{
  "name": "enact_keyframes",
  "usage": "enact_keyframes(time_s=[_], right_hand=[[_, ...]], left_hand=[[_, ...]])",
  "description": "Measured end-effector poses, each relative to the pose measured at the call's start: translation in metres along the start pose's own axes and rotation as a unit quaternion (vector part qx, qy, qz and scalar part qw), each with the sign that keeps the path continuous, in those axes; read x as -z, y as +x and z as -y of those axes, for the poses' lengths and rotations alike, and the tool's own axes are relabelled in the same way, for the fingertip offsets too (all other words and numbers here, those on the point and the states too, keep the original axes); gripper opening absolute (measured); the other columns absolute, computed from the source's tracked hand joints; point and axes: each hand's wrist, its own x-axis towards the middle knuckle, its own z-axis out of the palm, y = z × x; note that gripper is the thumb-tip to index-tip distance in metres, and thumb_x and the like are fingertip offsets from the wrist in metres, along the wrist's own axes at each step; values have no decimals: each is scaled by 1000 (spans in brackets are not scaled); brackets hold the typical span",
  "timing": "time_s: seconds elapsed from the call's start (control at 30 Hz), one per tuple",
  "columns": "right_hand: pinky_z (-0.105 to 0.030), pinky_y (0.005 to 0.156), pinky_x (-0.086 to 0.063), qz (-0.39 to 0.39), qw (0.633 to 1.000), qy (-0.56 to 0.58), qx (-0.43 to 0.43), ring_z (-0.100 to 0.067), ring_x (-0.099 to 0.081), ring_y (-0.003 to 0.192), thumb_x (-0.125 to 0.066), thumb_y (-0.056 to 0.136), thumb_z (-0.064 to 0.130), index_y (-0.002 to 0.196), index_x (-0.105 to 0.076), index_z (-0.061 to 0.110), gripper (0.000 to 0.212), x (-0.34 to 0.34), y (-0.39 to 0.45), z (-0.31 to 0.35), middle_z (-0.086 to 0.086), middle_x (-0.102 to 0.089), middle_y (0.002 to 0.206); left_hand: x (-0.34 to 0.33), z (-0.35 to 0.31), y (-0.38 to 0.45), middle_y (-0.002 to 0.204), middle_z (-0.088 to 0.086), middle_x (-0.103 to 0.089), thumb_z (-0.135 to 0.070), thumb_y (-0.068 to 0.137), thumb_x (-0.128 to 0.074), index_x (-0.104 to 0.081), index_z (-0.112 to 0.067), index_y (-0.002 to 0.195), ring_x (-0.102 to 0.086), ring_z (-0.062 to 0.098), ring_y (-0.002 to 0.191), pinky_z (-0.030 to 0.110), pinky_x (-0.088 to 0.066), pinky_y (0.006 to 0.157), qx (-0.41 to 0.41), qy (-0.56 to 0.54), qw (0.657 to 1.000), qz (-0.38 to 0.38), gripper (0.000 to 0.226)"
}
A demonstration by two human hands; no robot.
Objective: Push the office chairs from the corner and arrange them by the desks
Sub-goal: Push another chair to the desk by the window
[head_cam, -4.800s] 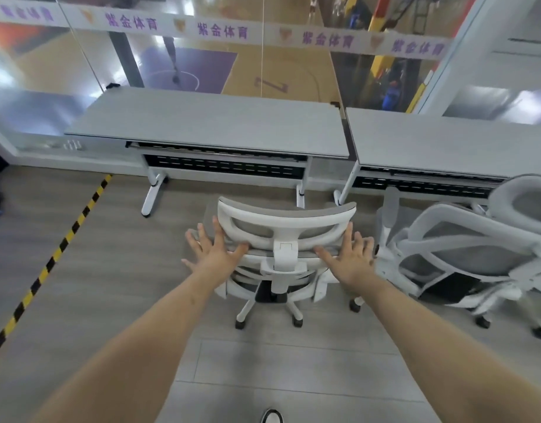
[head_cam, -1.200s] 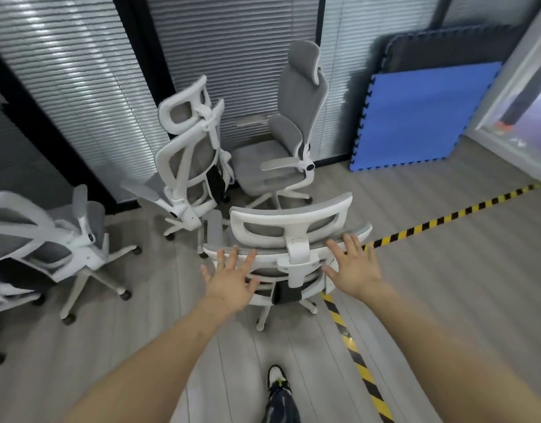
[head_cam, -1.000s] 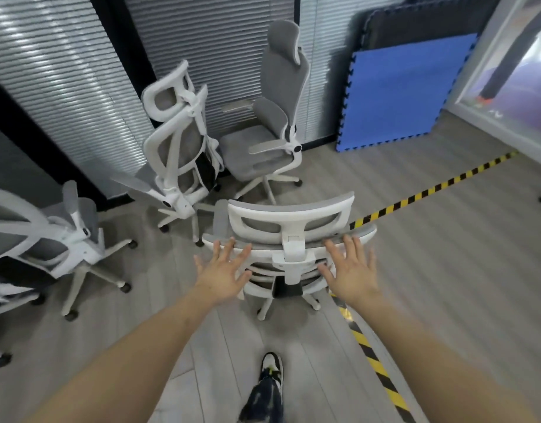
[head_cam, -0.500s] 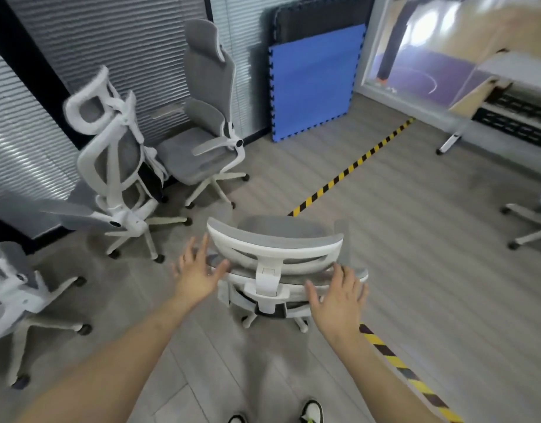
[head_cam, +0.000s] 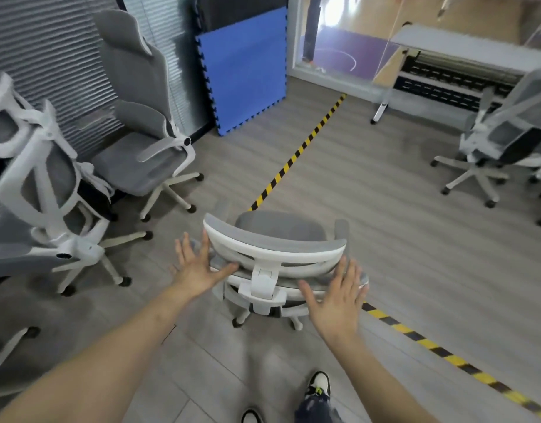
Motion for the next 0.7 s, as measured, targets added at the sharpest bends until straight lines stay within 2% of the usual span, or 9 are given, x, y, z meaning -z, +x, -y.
enact_keyframes(time_s=[0.27,0.37,0.53,0.6,0.7], right_hand=[[-58,127,5,-26,997,35,-57,-24,14,159,-39,86,88,165,7,20,114,11,41,-19,-9,6,173],[-60,126,3,-63,995,43,-67,-25,11,160,-45,89,84,165,3,18,111,15,66,-37,-11,2,173],[-61,126,3,-98,990,46,-85,-25,10,160,-38,87,86,166,0,19,110,31,126,-77,-11,1,173],[-61,126,4,-103,990,46,-84,-25,12,160,-38,88,85,166,1,20,109,42,157,-97,-10,2,173],[-60,126,5,-99,989,56,-92,-25,13,159,-42,89,83,165,3,23,107,60,205,-125,-9,3,173]], left_hand=[[3,-66,55,167,4,31,-116,36,-28,10,-40,163,36,27,151,73,1,119,-55,37,997,30,152],[-6,-101,84,169,6,26,-115,37,-29,5,-41,163,33,28,153,72,-3,120,-74,41,996,35,150],[-24,-174,135,168,3,28,-115,40,-29,1,-41,164,33,27,152,71,-10,120,-107,53,991,55,148],[-33,-210,154,168,2,27,-116,37,-26,2,-40,164,31,28,153,70,-12,119,-110,53,991,51,150],[-44,-265,181,169,4,27,-115,37,-24,15,-40,162,29,29,154,68,-11,121,-115,63,990,59,151]])
